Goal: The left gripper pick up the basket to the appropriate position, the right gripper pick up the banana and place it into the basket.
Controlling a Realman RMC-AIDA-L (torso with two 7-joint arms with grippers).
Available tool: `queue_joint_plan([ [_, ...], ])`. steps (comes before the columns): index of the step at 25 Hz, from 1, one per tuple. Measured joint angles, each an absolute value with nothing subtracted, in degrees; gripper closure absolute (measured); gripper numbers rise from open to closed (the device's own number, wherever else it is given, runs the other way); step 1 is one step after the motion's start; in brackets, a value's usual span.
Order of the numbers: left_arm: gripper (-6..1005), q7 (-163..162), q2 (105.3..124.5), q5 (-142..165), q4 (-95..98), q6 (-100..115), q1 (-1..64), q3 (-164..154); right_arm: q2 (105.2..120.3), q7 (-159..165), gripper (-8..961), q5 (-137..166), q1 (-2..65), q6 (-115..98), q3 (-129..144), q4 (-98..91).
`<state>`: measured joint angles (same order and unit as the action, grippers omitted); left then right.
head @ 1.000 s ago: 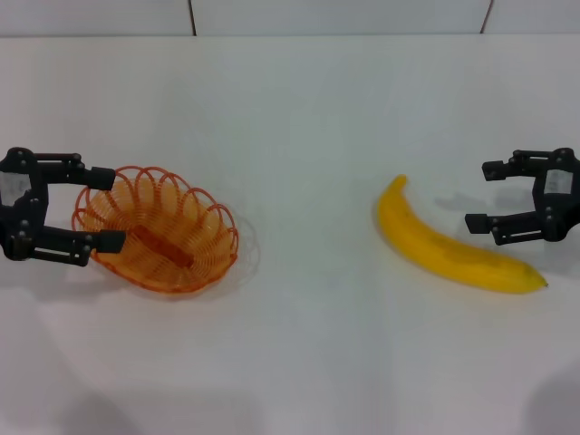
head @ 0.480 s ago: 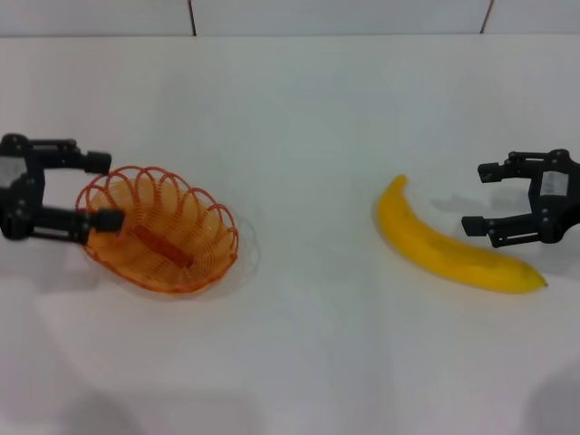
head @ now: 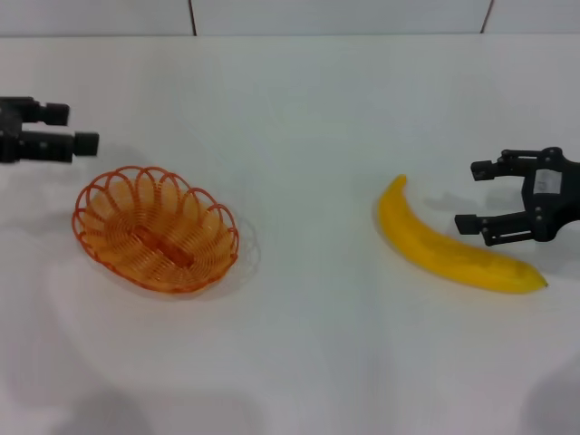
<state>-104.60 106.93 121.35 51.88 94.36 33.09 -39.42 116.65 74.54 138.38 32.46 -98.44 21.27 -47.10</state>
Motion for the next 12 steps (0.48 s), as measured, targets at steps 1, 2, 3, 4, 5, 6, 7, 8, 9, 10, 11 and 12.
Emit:
queue_joint_plan([
  [1, 152, -105.36, 106.76, 121.75, 51.70, 94.11, 33.36, -39.42, 116.65, 74.47, 59, 138.37, 32.55, -98.44, 21.26, -46.91],
  [2, 152, -105.36, 106.76, 121.75, 51.70, 94.11, 33.36, -39.42, 116.65, 74.35, 59, 138.36, 32.59, -98.44, 21.26, -46.77],
  [3, 152, -107.92, 106.37, 122.86, 50.88, 93.37, 34.22, -39.42, 116.65, 74.21, 59, 138.36, 32.61, -98.44, 21.27, -46.64],
  [4, 152, -109.67, 106.06, 123.46, 50.24, 92.75, 34.85, -39.41, 116.65, 74.11, 59, 138.35, 32.63, -98.44, 21.29, -46.53],
  [5, 152, -110.18, 105.95, 123.65, 50.03, 92.48, 35.05, -39.41, 116.65, 74.05, 59, 138.35, 32.67, -98.44, 21.30, -46.45],
  [6, 152, -110.73, 105.83, 124.07, 49.71, 92.10, 35.34, -39.40, 116.65, 74.03, 59, 138.35, 32.74, -98.44, 21.32, -46.38],
  [7, 152, -111.36, 105.62, 124.65, 49.22, 91.59, 35.84, -39.38, 116.65, 74.03, 59, 138.34, 32.82, -98.44, 21.34, -46.34],
  [8, 152, -111.81, 105.40, 125.25, 48.70, 91.25, 36.29, -39.44, 116.67, 74.03, 59, 138.34, 32.95, -98.44, 21.35, -46.27],
  [9, 153, -112.13, 105.28, 125.95, 48.26, 91.02, 36.70, -39.51, 116.69, 74.03, 59, 138.34, 33.04, -98.44, 21.35, -46.17],
  [10, 153, -112.45, 105.23, 126.79, 47.78, 90.82, 37.08, -39.59, 116.71, 74.03, 59, 138.34, 33.15, -98.44, 21.36, -46.03],
  [11, 153, -112.83, 105.21, 128.14, 47.20, 90.46, 37.68, -39.69, 116.71, 74.01, 59, 138.34, 33.27, -98.44, 21.36, -45.71],
  [12, 153, -113.07, 105.29, 129.57, 46.95, 89.83, 38.08, -39.79, 116.71, 74.01, 59, 138.34, 33.27, -98.44, 21.36, -45.71],
])
